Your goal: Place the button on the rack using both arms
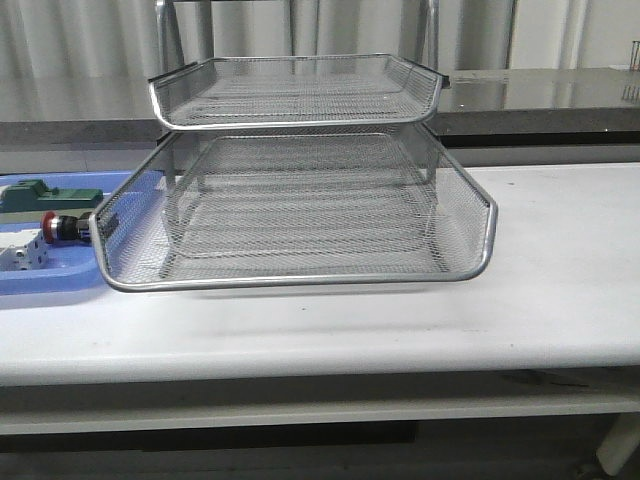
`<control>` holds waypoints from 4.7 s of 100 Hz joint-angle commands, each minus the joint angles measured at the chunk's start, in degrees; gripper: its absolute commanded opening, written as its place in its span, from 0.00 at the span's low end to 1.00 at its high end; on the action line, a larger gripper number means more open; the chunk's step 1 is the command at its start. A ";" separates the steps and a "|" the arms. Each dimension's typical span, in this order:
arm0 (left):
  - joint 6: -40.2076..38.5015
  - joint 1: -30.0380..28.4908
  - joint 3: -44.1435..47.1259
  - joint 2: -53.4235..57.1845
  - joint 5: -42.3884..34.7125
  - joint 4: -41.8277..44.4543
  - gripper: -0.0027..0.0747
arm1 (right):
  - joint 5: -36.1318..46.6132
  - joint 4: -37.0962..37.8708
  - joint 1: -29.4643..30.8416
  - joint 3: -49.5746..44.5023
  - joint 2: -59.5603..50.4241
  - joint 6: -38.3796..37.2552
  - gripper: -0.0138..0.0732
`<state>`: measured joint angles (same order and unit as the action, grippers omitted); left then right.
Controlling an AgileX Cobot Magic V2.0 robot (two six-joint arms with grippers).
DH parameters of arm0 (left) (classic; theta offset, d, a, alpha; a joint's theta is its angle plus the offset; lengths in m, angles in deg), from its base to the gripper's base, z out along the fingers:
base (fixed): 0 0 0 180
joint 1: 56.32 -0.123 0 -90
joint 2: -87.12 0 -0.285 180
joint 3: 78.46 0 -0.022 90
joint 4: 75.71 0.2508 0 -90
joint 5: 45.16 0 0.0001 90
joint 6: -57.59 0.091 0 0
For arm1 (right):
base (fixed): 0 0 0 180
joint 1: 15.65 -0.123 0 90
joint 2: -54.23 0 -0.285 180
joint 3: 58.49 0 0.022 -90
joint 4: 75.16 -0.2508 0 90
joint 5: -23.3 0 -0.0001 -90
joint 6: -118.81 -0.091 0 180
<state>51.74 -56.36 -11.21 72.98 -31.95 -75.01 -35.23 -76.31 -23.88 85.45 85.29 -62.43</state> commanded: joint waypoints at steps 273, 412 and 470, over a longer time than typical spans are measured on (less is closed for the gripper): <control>47.25 0.04 -87.59 -94.06 44.81 -8.11 0.83 | 3.15 0.64 0.24 1.84 0.55 0.03 0.08; 57.85 2.24 -108.74 -126.45 40.81 -2.95 0.83 | 3.15 0.64 0.24 1.84 0.55 0.03 0.08; 57.85 2.24 -108.74 -127.33 40.89 -3.20 0.32 | 3.15 0.64 0.24 1.84 0.55 0.03 0.08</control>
<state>109.62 -54.27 -118.09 -58.16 10.31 -77.43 -35.32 -76.31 -23.88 85.45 85.29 -62.43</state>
